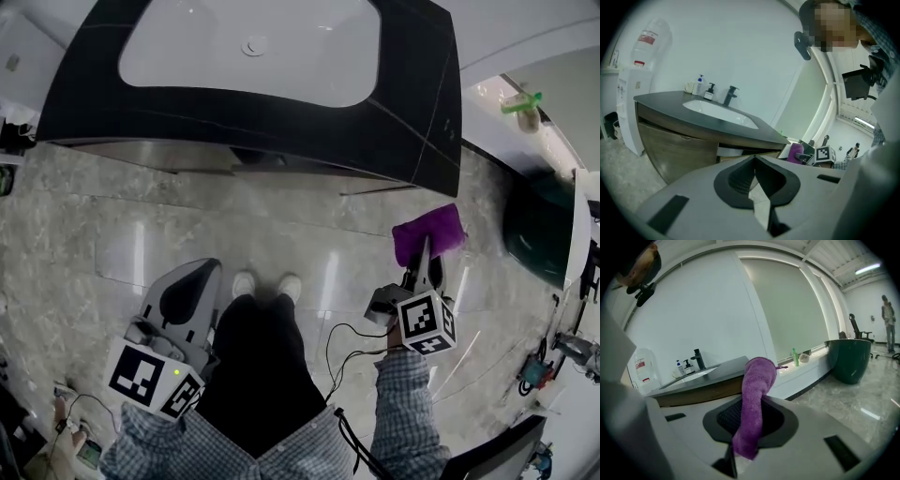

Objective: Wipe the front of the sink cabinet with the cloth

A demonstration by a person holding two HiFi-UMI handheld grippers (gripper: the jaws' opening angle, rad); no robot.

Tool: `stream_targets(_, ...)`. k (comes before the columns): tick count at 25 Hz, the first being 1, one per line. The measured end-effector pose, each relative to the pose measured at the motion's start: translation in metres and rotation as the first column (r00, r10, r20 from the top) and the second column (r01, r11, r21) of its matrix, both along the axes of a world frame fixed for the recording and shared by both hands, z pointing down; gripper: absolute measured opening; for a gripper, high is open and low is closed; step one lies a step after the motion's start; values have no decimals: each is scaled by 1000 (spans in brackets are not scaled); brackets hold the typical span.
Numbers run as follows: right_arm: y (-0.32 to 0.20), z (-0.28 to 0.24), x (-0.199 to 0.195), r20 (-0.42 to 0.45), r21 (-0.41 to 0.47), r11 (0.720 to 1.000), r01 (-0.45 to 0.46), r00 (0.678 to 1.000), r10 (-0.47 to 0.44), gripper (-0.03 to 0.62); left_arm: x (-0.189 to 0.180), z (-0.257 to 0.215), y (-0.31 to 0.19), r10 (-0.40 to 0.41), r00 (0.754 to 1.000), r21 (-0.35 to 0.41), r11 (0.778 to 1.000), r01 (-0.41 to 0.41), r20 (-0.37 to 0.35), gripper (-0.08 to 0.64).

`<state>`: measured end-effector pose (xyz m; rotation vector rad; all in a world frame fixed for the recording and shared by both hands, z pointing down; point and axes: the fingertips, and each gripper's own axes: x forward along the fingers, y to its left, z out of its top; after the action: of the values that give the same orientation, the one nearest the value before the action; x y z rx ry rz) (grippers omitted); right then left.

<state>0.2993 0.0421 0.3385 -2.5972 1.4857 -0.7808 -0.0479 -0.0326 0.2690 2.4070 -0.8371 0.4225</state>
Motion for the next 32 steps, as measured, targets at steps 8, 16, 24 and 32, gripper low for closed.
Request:
stream_targets(8,-21,28,24,-37,1,1000,-7,999,7,77,3,30,3,-52,999,-21,998,52,5,11)
stream_targets(16,-51,43,42,-40,22,1000,-12,999,13,77,-4,47,13,-97,995,-38,994,98,28,11)
stream_targets(24,-62,47,45,-88,20,1000,-7,996,9,77,-26,55,12,-163,986,-41,985,165,45,11)
stream_targets(32,-74,48,20,-75,23,1000,13,997,-12,77,-34,57,21,-173,984,-53,983,174,32,11)
